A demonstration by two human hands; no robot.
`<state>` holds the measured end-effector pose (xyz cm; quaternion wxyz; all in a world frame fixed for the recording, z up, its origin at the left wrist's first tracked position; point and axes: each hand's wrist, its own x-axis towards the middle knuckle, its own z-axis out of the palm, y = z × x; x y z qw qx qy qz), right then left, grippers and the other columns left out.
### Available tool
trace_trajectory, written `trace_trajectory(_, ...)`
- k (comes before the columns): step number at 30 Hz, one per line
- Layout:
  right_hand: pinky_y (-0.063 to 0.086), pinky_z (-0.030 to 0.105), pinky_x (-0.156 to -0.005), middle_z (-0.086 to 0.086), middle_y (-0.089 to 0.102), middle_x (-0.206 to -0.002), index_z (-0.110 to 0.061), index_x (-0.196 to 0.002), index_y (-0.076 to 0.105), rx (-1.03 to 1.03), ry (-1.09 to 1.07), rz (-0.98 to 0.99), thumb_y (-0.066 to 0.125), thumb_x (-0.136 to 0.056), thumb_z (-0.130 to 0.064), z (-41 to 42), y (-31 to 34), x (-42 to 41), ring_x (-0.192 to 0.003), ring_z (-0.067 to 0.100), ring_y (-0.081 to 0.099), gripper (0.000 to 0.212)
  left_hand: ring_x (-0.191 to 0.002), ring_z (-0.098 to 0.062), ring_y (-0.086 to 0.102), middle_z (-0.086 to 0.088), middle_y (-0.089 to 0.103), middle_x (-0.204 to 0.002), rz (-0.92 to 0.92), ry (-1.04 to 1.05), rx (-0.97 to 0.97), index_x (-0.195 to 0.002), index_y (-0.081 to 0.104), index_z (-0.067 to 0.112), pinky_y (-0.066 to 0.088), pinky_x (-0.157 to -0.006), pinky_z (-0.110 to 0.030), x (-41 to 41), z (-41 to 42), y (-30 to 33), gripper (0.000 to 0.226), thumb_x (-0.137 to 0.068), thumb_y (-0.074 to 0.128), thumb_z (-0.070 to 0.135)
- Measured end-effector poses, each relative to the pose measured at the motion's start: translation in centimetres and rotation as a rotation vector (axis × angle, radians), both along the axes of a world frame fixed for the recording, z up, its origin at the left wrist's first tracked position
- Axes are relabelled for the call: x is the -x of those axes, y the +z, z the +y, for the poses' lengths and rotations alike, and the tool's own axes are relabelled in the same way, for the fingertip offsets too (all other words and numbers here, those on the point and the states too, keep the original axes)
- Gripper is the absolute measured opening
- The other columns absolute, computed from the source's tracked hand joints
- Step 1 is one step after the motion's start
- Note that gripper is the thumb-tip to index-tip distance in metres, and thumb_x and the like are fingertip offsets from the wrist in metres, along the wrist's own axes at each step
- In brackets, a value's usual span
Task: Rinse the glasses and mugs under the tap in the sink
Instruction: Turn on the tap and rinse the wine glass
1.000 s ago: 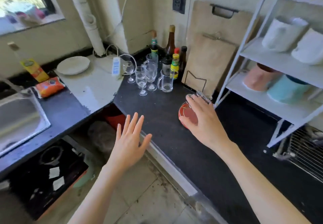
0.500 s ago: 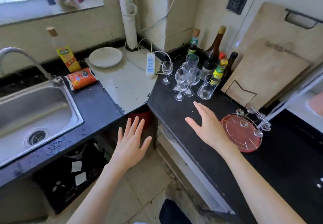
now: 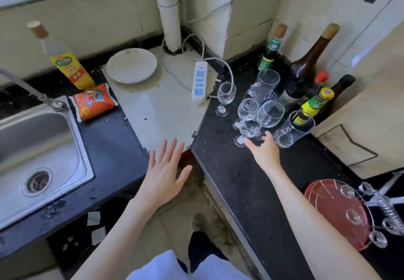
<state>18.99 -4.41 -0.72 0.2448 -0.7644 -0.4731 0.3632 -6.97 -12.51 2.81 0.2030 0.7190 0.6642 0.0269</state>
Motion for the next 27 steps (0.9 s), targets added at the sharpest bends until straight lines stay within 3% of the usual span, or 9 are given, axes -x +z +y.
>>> trace_trajectory(7, 0.043, 0.04, -0.097, 0.006, 0.051, -0.121, -0.008, -0.121, 0.041, -0.098, -0.149, 0.088, 0.077, -0.071, -0.036, 2.9, -2.9, 1.0, -0.112, 0.026, 0.053, 0.068, -0.139, -0.013, -0.024, 0.006, -0.014, -0.155, -0.042, 0.083, 0.081, -0.147, -0.003, 0.03, -0.01, -0.116, -0.038, 0.9, 3.3, -0.3, 0.071, -0.083, 0.011, 0.059)
trace_trajectory(12, 0.038, 0.027, -0.092, 0.006, 0.053, -0.12, -0.008, -0.122, 0.042, -0.17, -0.184, 0.109, 0.076, -0.075, -0.029, 2.9, -3.4, 1.8, -0.112, 0.02, 0.051, 0.062, -0.14, -0.013, -0.023, 0.006, -0.014, -0.155, -0.065, 0.083, 0.103, -0.147, -0.001, 0.029, -0.011, -0.116, -0.037, 1.1, 4.4, -0.6, 0.07, -0.085, 0.015, 0.057)
trace_trajectory(15, 0.039, 0.028, -0.094, 0.006, 0.057, -0.12, -0.01, -0.124, 0.043, -0.195, -0.158, 0.116, 0.075, -0.075, -0.029, 2.3, -3.3, 1.8, -0.113, 0.017, 0.053, 0.061, -0.14, -0.013, -0.023, 0.005, -0.013, -0.156, -0.079, 0.07, 0.118, -0.147, 0.0, 0.029, -0.011, -0.116, -0.038, 1.0, 4.5, -1.0, 0.065, -0.091, 0.02, 0.054)
trace_trajectory(18, 0.046, 0.03, -0.091, 0.006, 0.057, -0.119, -0.01, -0.126, 0.044, -0.204, -0.061, 0.127, 0.077, -0.074, -0.027, 1.5, -2.5, 2.6, -0.108, 0.013, 0.055, 0.064, -0.141, -0.013, -0.021, 0.005, -0.012, -0.156, -0.11, 0.055, 0.097, -0.147, 0.002, 0.03, -0.009, -0.116, -0.038, 1.2, 4.4, -1.2, 0.064, -0.092, 0.025, 0.052)
trace_trajectory(22, 0.049, 0.02, -0.083, -0.001, 0.055, -0.119, -0.015, -0.127, 0.044, -0.207, 0.191, 0.239, 0.078, -0.072, -0.023, 1.1, 0.3, 6.1, -0.105, 0.008, 0.056, 0.065, -0.143, -0.013, -0.012, 0.006, -0.004, -0.156, -0.184, 0.091, 0.052, -0.147, 0.005, 0.03, -0.001, -0.118, -0.04, 2.7, 3.6, -0.6, 0.065, -0.093, 0.037, 0.047)
trace_trajectory(27, 0.048, 0.018, -0.086, -0.011, 0.055, -0.117, -0.021, -0.129, 0.044, -0.171, 0.586, 0.337, 0.078, -0.071, -0.029, 1.2, 5.0, 14.7, -0.106, 0.003, 0.055, 0.068, -0.134, -0.004, 0.03, 0.012, 0.034, -0.146, -0.559, 0.342, -0.104, -0.141, 0.03, 0.029, 0.026, -0.109, -0.023, 6.8, 1.5, 2.0, 0.06, -0.087, 0.055, 0.038)
